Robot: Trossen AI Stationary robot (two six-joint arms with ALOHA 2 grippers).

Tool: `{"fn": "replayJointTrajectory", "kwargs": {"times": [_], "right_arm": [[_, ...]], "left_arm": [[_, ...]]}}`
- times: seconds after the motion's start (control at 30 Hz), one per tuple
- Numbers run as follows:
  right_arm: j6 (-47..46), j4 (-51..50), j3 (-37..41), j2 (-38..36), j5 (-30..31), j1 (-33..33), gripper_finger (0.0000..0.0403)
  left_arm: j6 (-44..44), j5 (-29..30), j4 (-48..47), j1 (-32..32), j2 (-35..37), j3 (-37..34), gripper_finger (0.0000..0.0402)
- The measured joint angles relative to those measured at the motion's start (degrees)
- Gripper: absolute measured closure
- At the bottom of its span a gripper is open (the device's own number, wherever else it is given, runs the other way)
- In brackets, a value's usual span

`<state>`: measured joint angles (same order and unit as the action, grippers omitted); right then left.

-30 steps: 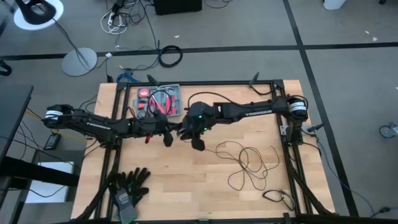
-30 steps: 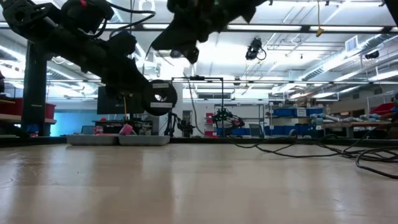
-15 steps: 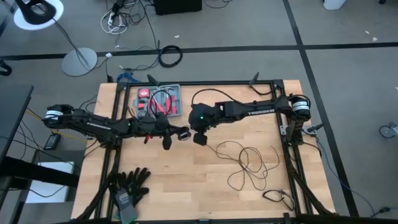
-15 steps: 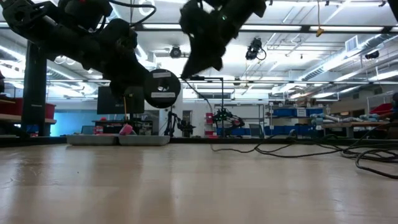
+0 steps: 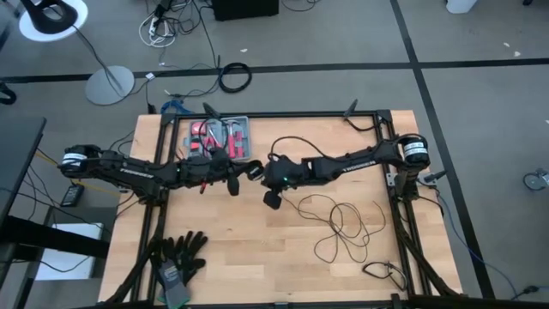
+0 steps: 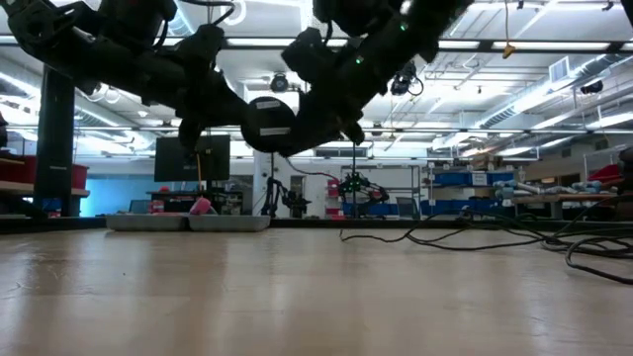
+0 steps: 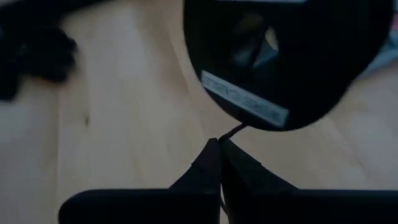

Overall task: Coil cords
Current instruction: Coil the black wire onto the spool

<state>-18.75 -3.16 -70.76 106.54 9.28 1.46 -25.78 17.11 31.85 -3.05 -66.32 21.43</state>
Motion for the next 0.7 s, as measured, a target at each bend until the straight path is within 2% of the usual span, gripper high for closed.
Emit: {"fn": "replayJointTrajectory", "kwargs": {"times": [0.13,0.23,0.43,0.7], "right_arm": [[-0.55,15.02,7.72,0.00,0.48,0.55,0.0393],[-3.84,20.54,12.72,0.00,2.63,0.64,0.0379],[-8.27,24.32,18.38,0.07,4.89,0.69,0.0347],[-8.09,24.44,19.45,0.07,9.43,0.69,0.0333]], "left_arm": [[-0.33,1.07,0.00,0.04,0.00,0.00,0.0402],[-0.39,3.21,0.09,0.02,0.00,0.00,0.0402],[-0.39,5.35,0.10,0.04,0.02,0.00,0.0402],[-0.41,5.85,0.78,0.02,0.02,0.00,0.0402]]}}
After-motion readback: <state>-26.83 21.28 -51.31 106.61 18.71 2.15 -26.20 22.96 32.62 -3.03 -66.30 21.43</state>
